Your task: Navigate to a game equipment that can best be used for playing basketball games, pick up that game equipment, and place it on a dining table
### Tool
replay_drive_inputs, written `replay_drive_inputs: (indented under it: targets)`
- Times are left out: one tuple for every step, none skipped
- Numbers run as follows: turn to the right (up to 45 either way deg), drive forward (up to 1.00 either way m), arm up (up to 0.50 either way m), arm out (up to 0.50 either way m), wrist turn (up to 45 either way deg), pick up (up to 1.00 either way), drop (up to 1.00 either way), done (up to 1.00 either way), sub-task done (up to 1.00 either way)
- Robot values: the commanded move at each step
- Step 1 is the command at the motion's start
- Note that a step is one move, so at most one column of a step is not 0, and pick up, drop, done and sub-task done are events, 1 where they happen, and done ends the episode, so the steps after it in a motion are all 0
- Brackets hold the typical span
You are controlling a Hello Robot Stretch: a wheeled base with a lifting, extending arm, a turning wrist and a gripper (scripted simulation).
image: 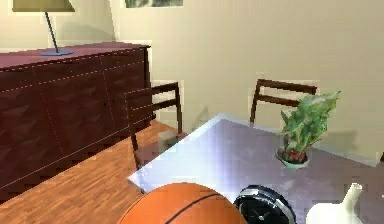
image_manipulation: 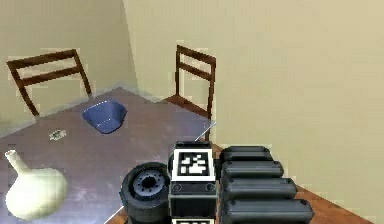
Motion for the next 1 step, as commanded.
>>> replay_drive_inputs:
  targets:
    - [21.0,0.0,0.0,0.0,0.0,0.0,0.0,0.0,0.0]
